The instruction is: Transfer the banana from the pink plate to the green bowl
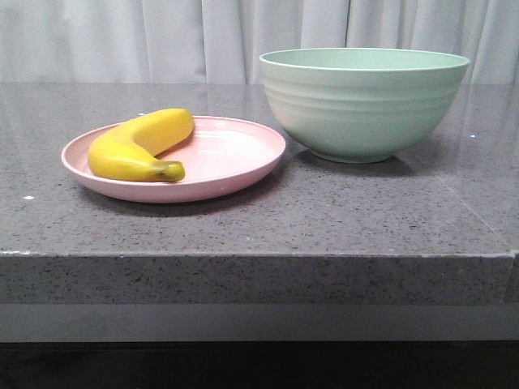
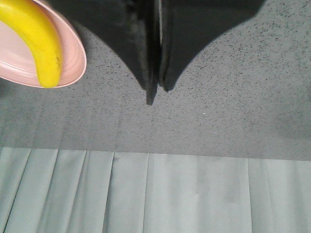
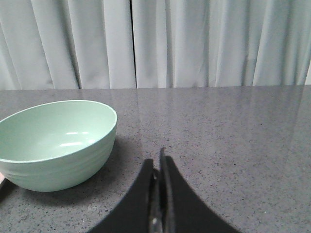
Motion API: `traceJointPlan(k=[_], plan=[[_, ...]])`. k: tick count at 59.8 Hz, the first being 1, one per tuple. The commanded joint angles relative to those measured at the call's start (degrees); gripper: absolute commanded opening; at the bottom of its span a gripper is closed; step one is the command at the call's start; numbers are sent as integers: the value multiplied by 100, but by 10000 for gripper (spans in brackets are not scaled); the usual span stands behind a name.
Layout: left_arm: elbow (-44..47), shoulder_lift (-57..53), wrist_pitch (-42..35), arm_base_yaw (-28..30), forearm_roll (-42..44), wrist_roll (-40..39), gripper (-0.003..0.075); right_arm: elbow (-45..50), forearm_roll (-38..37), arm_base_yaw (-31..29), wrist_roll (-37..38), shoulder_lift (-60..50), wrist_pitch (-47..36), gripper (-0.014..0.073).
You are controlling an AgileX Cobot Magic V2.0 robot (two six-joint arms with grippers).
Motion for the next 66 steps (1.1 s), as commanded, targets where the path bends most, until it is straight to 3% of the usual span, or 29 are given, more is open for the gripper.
traceJointPlan(k=[1, 9, 15, 20, 26, 31, 34, 46, 66], plan=[[-324, 297, -353, 3, 0, -3, -20, -377, -81, -34, -56, 396, -321, -66], [-324, 326, -381, 3, 0, -3, 23, -388, -81, -34, -56, 479, -348, -64], [-324, 326, -381, 3, 0, -3, 207, -388, -81, -34, -56, 473, -314, 18], [-324, 326, -381, 3, 0, -3, 426, -388, -81, -34, -56, 473, -314, 206], [-324, 326, -381, 3, 0, -3, 586, -388, -81, -34, -56, 473, -314, 469], [-324, 341, -395, 3, 0, -3, 605, -388, -81, -34, -56, 473, -314, 585], [-324, 366, -410, 3, -232, -3, 603, -388, -81, -34, -56, 473, -320, 608], [-682, 1055, 149, -220, -743, -3, 599, -388, -81, -34, -56, 473, -358, 601], [-2126, 3435, 1289, -1681, -743, 163, 599, -388, -81, -34, -56, 473, -358, 601]])
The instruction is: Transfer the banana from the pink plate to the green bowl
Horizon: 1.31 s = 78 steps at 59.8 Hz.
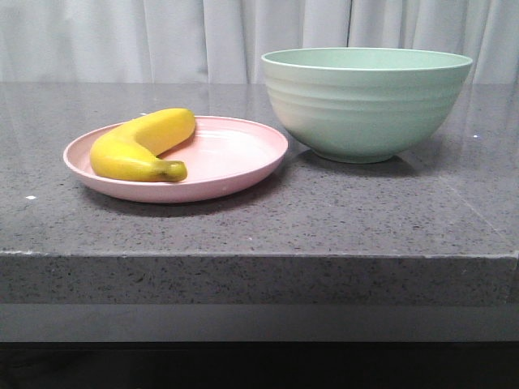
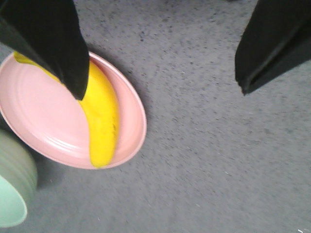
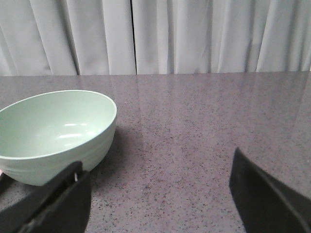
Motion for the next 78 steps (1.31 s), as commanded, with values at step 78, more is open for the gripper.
traceJointPlan(k=[78], plan=[[-2399, 3936, 280, -1098, -93, -186, 591, -197, -81, -34, -56, 105, -464, 601]])
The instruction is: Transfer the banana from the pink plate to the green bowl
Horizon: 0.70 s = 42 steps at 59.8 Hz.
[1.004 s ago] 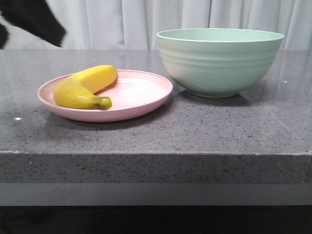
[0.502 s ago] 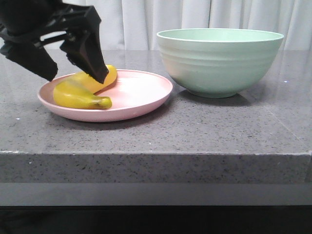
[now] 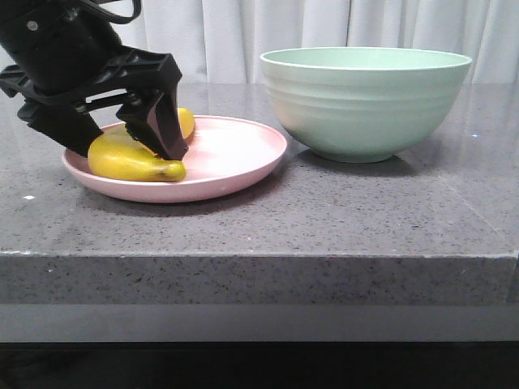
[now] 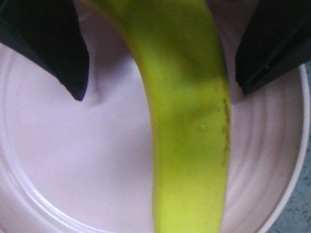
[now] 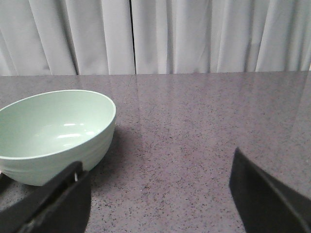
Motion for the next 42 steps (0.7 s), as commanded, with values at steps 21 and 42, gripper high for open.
traceJointPlan(k=[21, 42], plan=[[-195, -207, -308, -43, -70, -48, 321, -197, -69, -34, -56, 105, -464, 601], [-203, -221, -729, -43, -104, -59, 291, -197, -69, -34, -56, 105, -464, 601]])
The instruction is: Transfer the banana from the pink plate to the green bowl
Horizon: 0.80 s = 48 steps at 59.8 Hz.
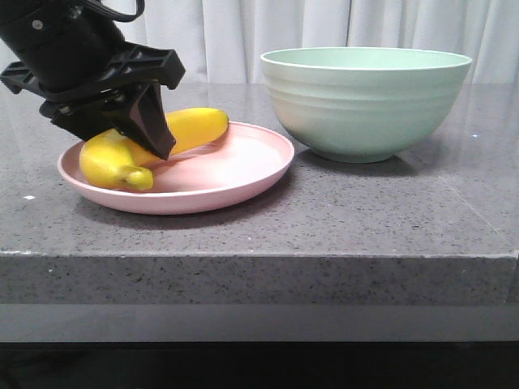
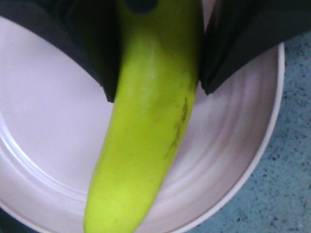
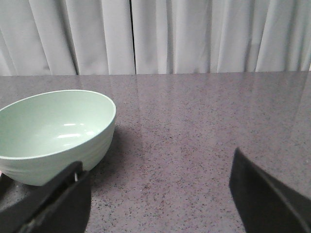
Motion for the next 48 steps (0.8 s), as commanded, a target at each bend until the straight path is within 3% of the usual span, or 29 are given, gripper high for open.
traceJointPlan(k=[1, 23, 48], plan=[[-200, -251, -510, -38, -93, -49, 291, -197, -69, -34, -56, 105, -464, 601], [-130, -1473, -987, -142, -103, 3, 291, -197, -69, -34, -56, 105, -469, 601], [1188, -2883, -2597, -1564, -103, 8, 291, -197, -29, -34, -56, 105, -469, 601]])
